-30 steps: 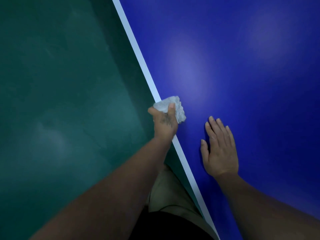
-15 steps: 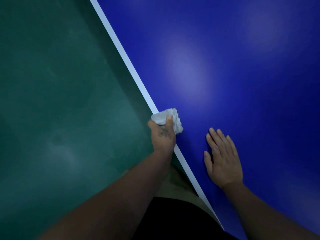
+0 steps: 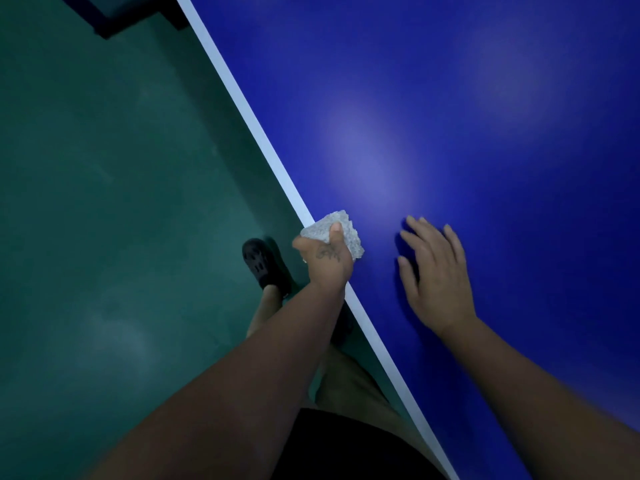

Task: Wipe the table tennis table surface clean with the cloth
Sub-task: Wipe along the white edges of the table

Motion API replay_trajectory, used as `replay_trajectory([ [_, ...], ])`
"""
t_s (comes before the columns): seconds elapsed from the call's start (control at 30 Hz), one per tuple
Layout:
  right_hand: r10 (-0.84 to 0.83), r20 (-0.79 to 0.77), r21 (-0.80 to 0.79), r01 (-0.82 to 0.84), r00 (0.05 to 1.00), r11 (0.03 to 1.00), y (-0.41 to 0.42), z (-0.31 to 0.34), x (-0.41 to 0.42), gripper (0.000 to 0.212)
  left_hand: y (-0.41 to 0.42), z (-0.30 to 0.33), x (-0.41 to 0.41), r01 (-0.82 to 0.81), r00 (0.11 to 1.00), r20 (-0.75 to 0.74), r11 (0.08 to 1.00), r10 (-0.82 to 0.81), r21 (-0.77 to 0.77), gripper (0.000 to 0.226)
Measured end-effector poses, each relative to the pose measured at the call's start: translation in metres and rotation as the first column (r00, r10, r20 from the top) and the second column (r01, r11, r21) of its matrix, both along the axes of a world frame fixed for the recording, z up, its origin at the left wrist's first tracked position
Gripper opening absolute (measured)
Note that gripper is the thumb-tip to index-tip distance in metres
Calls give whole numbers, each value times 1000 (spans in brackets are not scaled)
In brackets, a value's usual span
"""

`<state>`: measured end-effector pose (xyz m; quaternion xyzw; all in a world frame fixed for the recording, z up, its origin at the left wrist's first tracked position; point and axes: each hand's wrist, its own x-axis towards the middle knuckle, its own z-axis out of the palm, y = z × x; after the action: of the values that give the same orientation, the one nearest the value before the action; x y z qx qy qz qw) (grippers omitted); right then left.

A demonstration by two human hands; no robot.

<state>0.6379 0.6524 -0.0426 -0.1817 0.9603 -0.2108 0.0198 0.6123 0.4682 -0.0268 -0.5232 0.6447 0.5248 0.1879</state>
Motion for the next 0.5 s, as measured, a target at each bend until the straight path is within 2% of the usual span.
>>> replay_trajectory([
  [0.13,-65,-26,-45,64,998,997,-67,5,-63,39,-31,-6,-37,-91,994,-54,996,92,18,63],
  [0.3,-66,1,-62,66,998,996,-147,8,-128,42,-65,-10,-81,-103,990,-96,995,104,16,56],
  [0.5,-87,13,-42,88,996,995,-215,2,-198,41,-114,-11,-148,-171,984,-46,984,173,52,52],
])
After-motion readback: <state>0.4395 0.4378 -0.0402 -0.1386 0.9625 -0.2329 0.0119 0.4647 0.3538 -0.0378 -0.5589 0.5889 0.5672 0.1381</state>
